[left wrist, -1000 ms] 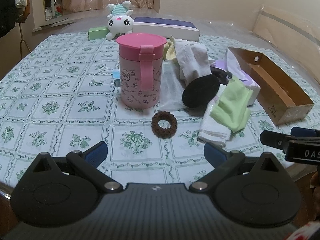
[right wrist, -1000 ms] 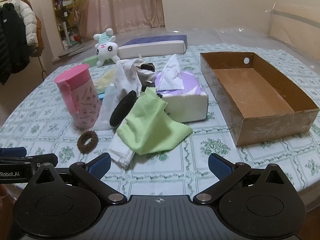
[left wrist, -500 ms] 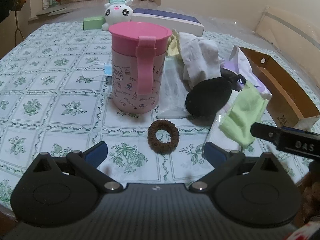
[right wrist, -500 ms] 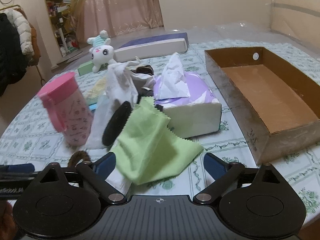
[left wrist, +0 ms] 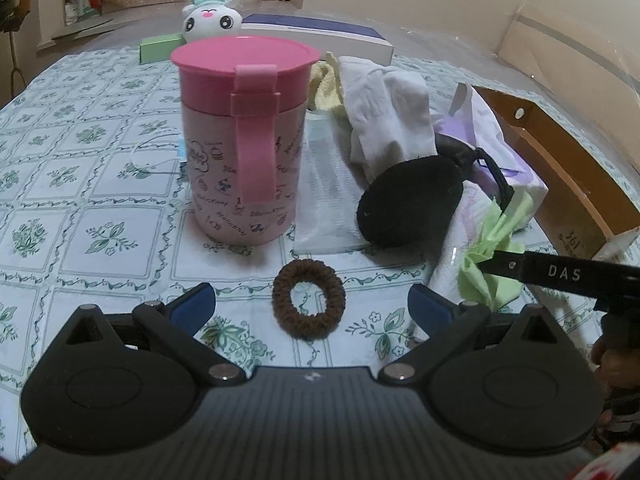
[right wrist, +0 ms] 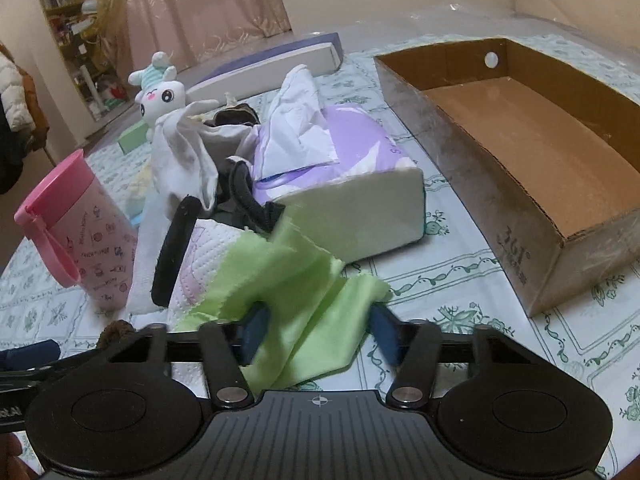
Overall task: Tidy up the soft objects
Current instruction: 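Reach the right gripper to the light green cloth and close on it, then lift the green cloth with the right gripper while the left gripper grasps the brown hair tie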
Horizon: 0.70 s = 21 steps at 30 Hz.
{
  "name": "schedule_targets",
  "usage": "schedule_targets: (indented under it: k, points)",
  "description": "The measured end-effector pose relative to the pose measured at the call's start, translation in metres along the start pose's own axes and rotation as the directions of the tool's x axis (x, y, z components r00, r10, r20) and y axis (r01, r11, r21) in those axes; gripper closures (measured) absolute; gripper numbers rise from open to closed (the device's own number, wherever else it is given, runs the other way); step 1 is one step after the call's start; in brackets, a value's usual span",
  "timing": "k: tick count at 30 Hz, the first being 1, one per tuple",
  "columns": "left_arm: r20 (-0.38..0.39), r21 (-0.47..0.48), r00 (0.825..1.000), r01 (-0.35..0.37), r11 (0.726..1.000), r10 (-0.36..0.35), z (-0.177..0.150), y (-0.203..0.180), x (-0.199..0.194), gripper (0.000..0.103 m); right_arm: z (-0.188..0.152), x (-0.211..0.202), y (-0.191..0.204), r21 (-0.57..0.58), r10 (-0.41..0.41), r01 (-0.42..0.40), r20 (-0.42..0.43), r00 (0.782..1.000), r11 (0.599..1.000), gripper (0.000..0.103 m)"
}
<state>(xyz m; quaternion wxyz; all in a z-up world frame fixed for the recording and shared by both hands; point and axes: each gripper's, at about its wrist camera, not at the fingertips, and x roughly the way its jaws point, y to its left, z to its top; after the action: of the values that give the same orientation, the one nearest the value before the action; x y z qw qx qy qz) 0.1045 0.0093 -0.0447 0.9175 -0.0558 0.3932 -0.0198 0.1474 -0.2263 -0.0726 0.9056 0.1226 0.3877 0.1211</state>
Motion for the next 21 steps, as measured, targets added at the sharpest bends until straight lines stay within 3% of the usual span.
schedule_targets:
  k: [2, 5, 6, 10, 19, 20, 21]
  points:
    - [0.001, 0.01, 1.0, -0.002, 1.0, 0.002, 0.0, -0.002, 0.002, 0.001, 0.0, -0.002, -0.003, 0.007, -0.008, 0.008, -0.005, 1.0, 1.0, 0.081]
    - [0.001, 0.028, 1.0, -0.005, 1.0, 0.005, -0.001, -0.004, 0.004, 0.001, -0.002, -0.008, -0.01, 0.023, -0.015, 0.015, -0.005, 1.0, 1.0, 0.1]
    - [0.001, 0.036, 1.0, -0.006, 0.999, 0.006, -0.002, -0.004, 0.005, 0.001, -0.002, -0.011, -0.012, 0.026, -0.02, 0.02, 0.001, 1.0, 0.999, 0.101]
    - [0.004, 0.073, 1.0, -0.015, 0.997, 0.015, -0.003, -0.006, 0.007, 0.005, -0.001, -0.028, -0.016, 0.003, -0.052, 0.052, 0.047, 0.998, 0.999, 0.102]
    - [-0.017, 0.103, 1.0, -0.001, 0.995, 0.003, -0.007, -0.005, 0.019, 0.007, -0.001, -0.028, -0.02, 0.001, -0.062, 0.062, 0.019, 0.998, 0.998, 0.098]
    - [-0.021, 0.1, 1.0, 0.002, 0.995, 0.001, -0.008, -0.005, 0.02, 0.007, -0.003, -0.028, -0.02, 0.001, -0.066, 0.066, 0.016, 0.998, 0.998, 0.086]
    - [-0.023, 0.099, 1.0, 0.005, 0.995, -0.002, -0.008, -0.006, 0.021, 0.007, -0.004, -0.026, -0.019, 0.002, -0.063, 0.063, 0.013, 0.998, 0.998, 0.059]
